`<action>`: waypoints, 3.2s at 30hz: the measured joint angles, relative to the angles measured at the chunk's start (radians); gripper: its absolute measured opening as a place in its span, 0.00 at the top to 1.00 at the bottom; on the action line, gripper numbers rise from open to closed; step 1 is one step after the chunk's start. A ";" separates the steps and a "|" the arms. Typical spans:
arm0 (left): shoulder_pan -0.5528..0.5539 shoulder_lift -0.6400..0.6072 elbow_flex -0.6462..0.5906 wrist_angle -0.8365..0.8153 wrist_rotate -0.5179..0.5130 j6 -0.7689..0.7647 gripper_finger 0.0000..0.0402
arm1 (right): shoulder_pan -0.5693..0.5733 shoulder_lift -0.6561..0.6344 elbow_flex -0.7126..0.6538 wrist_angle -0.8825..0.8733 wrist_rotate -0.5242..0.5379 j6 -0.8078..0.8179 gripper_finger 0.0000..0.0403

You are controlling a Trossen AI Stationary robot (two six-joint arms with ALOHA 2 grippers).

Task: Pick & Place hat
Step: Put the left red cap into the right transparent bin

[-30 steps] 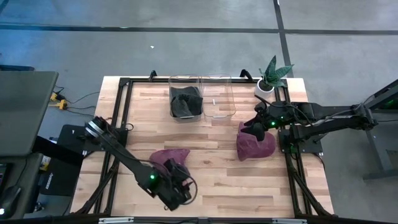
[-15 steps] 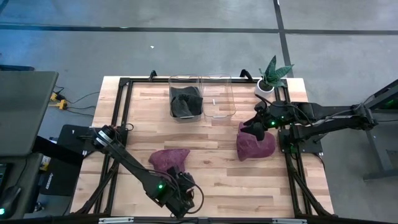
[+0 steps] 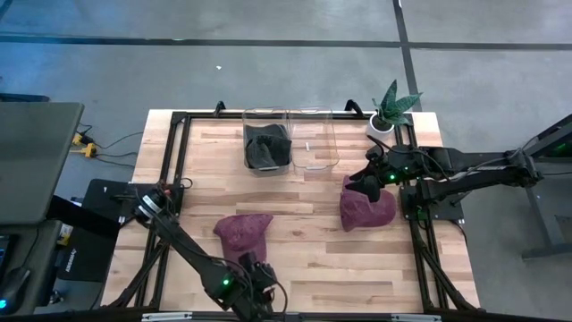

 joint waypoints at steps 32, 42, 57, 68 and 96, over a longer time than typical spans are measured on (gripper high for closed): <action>-0.012 0.163 0.126 -0.388 0.104 -0.253 0.44 | 0.000 0.000 0.000 0.000 0.000 0.000 0.38; -0.012 0.202 0.238 -0.565 0.016 -0.216 0.44 | 0.000 0.000 0.000 0.000 0.000 0.000 0.38; -0.037 0.272 0.236 -0.655 0.057 -0.156 0.44 | 0.000 0.000 0.000 0.000 0.000 0.000 0.38; -0.055 0.281 0.236 -0.831 -0.024 -0.187 0.44 | 0.000 0.000 0.000 0.000 0.000 -0.001 0.38; -0.054 0.281 0.092 -0.833 0.004 -0.156 0.54 | 0.000 0.000 0.000 0.000 0.000 -0.001 0.38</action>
